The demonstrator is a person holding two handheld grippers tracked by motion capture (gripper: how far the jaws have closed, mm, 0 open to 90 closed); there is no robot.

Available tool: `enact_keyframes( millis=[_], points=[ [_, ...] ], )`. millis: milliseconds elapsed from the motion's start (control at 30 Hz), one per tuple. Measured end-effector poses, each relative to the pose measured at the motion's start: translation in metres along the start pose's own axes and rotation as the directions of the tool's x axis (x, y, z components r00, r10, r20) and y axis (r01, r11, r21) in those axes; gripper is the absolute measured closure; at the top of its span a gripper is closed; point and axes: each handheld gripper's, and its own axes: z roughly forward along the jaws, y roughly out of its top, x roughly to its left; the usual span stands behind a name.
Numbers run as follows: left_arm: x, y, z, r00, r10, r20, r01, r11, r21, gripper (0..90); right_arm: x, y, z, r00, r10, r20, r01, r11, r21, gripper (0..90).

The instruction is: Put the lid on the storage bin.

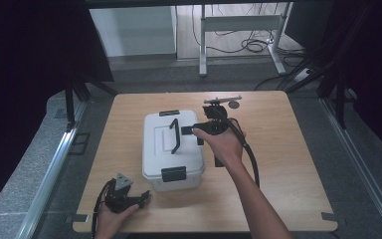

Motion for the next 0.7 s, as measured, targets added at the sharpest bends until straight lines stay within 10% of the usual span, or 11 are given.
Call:
enact_keyframes(
  millis=[700],
  points=[
    [0.000,0.000,0.000,1.0000,0.000,-0.001,0.000,1.0000,-0.002,12.3,-0.065,-0.062,-0.054,0.9981,0.020,-0.058,-0.025,0.996,-0.087,38.1]
  ],
)
